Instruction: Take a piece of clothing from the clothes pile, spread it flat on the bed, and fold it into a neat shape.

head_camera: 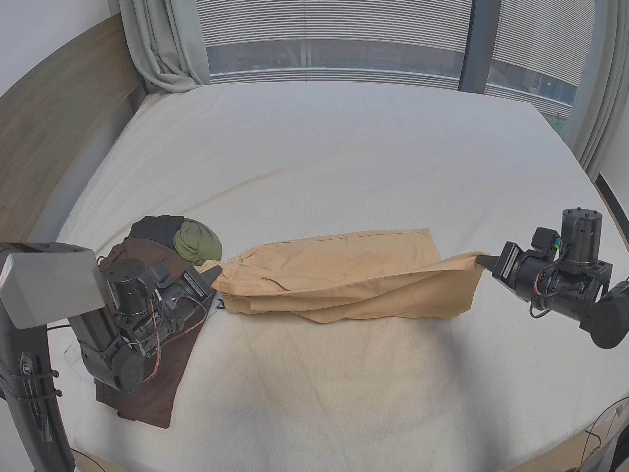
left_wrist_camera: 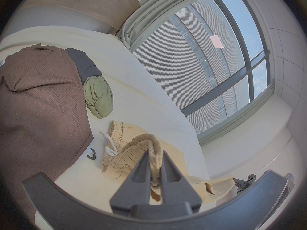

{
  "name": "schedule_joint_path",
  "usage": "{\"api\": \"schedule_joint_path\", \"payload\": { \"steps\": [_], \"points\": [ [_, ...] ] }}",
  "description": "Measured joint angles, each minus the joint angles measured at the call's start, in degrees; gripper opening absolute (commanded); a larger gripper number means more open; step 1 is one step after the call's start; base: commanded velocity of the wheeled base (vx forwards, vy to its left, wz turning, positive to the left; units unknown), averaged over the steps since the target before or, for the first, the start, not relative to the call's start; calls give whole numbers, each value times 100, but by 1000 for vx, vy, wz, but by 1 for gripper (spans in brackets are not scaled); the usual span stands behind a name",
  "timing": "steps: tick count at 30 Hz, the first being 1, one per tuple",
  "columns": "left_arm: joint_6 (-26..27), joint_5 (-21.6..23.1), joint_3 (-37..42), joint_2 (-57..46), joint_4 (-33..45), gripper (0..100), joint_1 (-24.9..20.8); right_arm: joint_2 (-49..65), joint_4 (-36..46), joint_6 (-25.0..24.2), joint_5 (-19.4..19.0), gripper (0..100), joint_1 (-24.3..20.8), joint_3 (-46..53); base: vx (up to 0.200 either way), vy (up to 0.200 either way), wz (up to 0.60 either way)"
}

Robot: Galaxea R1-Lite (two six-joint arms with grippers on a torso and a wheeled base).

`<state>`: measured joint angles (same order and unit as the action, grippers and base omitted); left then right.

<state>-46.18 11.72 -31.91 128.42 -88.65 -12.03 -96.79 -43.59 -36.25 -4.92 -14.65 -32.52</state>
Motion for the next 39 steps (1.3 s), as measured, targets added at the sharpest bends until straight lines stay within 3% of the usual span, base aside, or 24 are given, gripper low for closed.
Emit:
{"api": "schedule_joint_path", "payload": {
  "steps": [9, 23, 39],
  "points": [
    [-49, -56, -234, 110, 7, 0, -20, -288, 232, 5, -16, 0, 121, -595, 0, 0, 0],
    [-87, -138, -827, 488, 24, 0, -1, -1018, 213, -6, -391, 0, 534, -1229, 0, 0, 0],
    [-90, -179, -1303, 728, 110, 0, 2, -1801, 180, -34, -686, 0, 631, -2186, 0, 0, 0]
  ]
}}
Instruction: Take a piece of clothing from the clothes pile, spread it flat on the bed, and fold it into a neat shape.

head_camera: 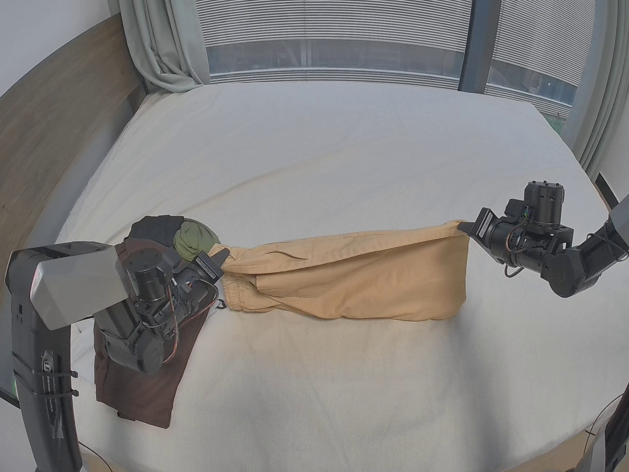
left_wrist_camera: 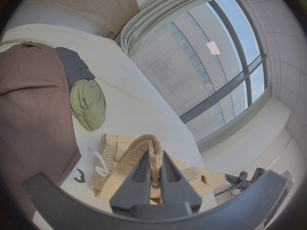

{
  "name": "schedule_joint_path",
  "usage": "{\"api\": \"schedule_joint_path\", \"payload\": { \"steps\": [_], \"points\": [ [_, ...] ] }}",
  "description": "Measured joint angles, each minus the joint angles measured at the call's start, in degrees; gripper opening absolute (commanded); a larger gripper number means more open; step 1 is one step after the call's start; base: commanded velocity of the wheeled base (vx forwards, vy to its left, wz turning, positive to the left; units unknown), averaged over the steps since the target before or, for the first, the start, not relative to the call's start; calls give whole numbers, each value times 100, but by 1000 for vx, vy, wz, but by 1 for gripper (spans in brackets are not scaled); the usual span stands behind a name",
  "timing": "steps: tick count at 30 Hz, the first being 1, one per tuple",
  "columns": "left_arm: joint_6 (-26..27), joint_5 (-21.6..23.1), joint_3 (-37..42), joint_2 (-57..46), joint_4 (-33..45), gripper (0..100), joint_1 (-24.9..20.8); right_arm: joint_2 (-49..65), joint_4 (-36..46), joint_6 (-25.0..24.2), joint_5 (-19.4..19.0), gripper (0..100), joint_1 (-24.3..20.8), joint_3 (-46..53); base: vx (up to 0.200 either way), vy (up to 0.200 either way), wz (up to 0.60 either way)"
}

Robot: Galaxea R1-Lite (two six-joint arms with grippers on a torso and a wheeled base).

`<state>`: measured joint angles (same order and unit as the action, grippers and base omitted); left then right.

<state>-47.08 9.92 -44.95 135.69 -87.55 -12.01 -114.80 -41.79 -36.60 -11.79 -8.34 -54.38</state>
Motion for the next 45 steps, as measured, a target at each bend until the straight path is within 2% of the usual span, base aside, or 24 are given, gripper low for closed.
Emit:
{"api": "schedule_joint_path", "payload": {
  "steps": [23, 45],
  "points": [
    [0, -156, -835, 618, 166, 0, 2, -937, -22, 0, 0, 0, 118, -1030, 0, 0, 0],
    [15, -308, -1302, 894, 347, 0, 38, -1621, -591, 11, -4, 0, 82, -1463, 0, 0, 0]
  ]
}}
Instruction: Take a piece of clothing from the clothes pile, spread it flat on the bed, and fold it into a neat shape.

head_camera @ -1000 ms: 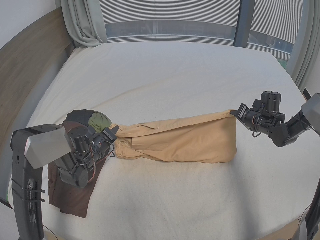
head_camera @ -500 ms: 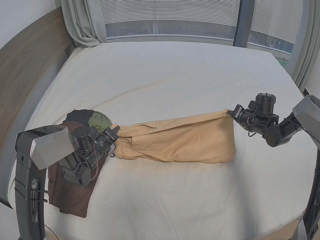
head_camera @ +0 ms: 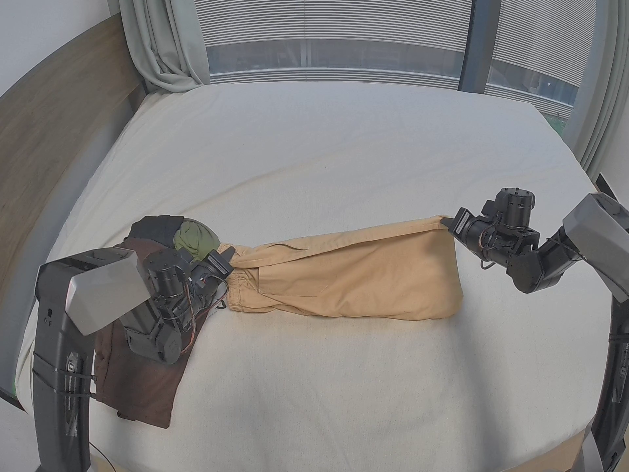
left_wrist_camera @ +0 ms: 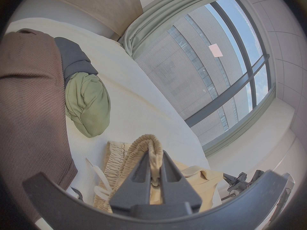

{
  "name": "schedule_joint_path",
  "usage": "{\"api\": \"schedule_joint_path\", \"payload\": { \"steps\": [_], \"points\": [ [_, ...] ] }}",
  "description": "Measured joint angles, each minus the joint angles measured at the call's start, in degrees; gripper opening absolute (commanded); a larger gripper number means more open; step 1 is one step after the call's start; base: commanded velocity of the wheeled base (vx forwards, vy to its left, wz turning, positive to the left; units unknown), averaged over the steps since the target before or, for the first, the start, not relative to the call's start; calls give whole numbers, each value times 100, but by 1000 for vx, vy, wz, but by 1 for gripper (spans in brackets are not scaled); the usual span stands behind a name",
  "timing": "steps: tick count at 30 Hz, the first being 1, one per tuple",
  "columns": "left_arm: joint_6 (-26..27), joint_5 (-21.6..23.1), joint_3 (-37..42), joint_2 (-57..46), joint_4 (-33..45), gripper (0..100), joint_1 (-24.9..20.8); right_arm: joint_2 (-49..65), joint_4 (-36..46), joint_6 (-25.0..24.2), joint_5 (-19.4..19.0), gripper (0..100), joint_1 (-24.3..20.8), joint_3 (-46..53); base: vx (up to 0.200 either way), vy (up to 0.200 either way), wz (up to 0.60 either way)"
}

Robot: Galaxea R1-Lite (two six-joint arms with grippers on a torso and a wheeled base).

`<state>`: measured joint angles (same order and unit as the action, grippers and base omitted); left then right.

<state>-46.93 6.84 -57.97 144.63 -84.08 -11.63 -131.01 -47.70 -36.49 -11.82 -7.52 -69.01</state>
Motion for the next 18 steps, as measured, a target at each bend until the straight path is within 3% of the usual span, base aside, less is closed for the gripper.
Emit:
{"api": "schedule_joint_path", "payload": {
  "steps": [1, 2, 5, 6, 18],
  "points": [
    [0, 2, -7, 9, 0, 0, 2, -33, -6, 0, 0, 0, -2, -20, 0, 0, 0],
    [2, 0, -18, 16, 2, 100, 2, -55, -6, 0, 0, 0, -2, -30, 0, 0, 0],
    [5, -2, -35, 27, 9, 100, 6, -118, -44, 0, -5, 0, -2, -78, 0, 0, 0],
    [2, -2, -41, 33, 13, 100, 6, -132, -77, 0, -11, 100, -2, -98, 0, 0, 0],
    [-6, -206, -60, 49, -50, 100, 87, -374, -430, -16, 30, 100, 15, -286, 0, 0, 0]
  ]
}}
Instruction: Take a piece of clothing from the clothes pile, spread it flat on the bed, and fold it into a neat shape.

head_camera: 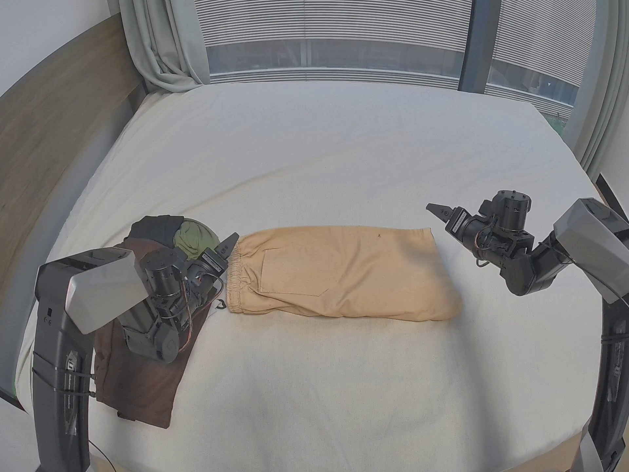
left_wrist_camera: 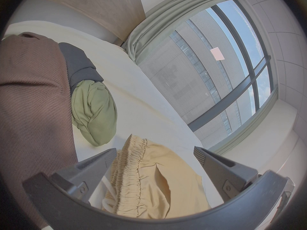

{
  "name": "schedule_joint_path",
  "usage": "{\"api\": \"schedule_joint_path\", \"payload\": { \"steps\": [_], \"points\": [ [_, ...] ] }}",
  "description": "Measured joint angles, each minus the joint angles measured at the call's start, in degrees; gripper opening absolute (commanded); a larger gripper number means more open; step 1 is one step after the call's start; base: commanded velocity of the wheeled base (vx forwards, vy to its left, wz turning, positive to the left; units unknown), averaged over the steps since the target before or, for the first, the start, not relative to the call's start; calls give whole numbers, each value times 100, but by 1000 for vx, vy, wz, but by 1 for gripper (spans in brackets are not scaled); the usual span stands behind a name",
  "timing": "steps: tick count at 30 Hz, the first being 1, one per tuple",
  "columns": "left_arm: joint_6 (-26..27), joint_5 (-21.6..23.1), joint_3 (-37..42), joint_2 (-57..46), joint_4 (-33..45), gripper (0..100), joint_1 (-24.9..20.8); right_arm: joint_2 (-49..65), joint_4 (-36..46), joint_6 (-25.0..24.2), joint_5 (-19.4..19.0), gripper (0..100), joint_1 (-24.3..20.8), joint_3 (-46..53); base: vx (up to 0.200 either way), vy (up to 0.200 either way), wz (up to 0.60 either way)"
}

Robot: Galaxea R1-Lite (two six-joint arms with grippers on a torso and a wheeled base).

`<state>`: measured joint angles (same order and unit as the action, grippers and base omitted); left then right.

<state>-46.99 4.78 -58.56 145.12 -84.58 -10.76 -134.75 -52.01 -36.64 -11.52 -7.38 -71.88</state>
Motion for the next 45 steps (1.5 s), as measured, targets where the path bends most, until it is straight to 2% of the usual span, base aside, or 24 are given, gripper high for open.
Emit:
{"api": "schedule_joint_path", "payload": {
  "steps": [10, 15, 23, 27, 32, 37, 40, 45],
  "points": [
    [13, -10, 391, -215, -77, 100, -30, 444, -79, 5, -16, 100, -33, 978, 0, 0, 0],
    [22, 41, 603, -427, -71, 100, -43, 807, -446, -16, -40, 100, -91, 1775, 0, 0, 0],
    [112, 404, 1135, -923, 143, 100, -39, 1287, -1133, -94, -130, 100, -389, 2995, 0, 0, 0],
    [384, 542, 1456, -1218, 534, 100, -37, 1414, -1614, -112, -152, 100, -530, 3572, 0, 0, 0],
    [690, 584, 1662, -1552, 1560, 100, -15, 1480, -1779, -104, -152, 100, -583, 3985, 0, 0, 0],
    [1426, 595, 1760, -1852, 2642, 100, 54, 1499, -1793, -93, -150, 100, -594, 4142, 0, 0, 0],
    [1635, 600, 1793, -1993, 2848, 100, 127, 1475, -1785, -90, -148, 100, -596, 4234, 0, 0, 0],
    [1648, 614, 1805, -2094, 2725, 100, 162, 1373, -1653, -88, -148, 100, -602, 4300, 0, 0, 0]
  ]
}}
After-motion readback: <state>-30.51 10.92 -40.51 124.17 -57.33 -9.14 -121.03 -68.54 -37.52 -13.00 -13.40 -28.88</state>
